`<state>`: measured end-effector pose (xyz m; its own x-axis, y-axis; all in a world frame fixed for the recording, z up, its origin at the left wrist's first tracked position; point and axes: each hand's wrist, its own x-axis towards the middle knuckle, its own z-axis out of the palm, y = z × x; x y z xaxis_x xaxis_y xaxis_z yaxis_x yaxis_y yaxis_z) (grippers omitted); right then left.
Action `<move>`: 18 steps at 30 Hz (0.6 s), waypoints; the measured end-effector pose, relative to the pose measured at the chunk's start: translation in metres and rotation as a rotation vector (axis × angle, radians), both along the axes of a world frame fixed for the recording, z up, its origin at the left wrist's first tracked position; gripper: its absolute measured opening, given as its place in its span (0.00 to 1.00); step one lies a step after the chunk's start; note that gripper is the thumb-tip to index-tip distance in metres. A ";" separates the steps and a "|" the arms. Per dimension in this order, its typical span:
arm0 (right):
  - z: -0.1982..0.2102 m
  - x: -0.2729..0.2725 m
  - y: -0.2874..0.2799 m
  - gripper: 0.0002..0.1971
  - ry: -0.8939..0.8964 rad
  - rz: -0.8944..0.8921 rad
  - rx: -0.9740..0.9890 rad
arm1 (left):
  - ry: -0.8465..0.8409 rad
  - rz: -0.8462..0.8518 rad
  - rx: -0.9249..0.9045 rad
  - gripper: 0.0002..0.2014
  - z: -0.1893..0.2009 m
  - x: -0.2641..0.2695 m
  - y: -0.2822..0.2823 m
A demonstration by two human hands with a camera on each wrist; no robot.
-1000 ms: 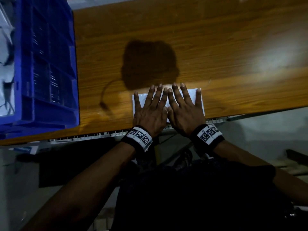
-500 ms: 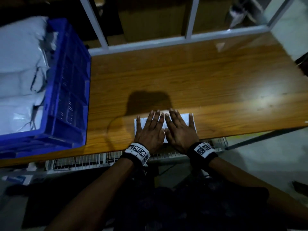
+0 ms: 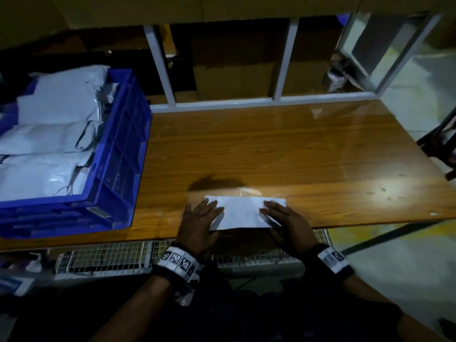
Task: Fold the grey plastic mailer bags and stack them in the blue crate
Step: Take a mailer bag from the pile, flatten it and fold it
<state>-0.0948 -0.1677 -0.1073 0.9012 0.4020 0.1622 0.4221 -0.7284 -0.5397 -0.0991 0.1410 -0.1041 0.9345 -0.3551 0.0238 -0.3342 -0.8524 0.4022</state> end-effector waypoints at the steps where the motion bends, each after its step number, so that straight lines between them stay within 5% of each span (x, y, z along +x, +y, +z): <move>1: 0.014 0.001 0.000 0.22 0.042 -0.032 0.113 | -0.052 0.038 -0.090 0.29 0.005 0.003 0.005; 7: 0.069 0.028 0.004 0.05 0.148 -0.194 0.492 | 0.015 0.357 -0.572 0.08 0.070 0.021 0.009; 12: 0.100 0.051 0.020 0.15 0.337 -0.264 0.788 | 0.072 0.590 -0.990 0.14 0.122 0.018 0.023; 15: 0.119 0.061 0.045 0.10 0.561 -0.181 0.908 | -0.001 0.656 -1.034 0.16 0.147 0.006 0.047; 18: 0.141 0.069 0.081 0.16 0.755 -0.084 0.965 | -0.093 0.765 -1.071 0.16 0.172 -0.011 0.081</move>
<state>-0.0254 -0.0865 0.0335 0.9150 0.3428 -0.2127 -0.2592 0.0956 -0.9611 -0.1099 0.2223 0.0683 0.8693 0.4930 0.0353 0.0241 -0.1136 0.9932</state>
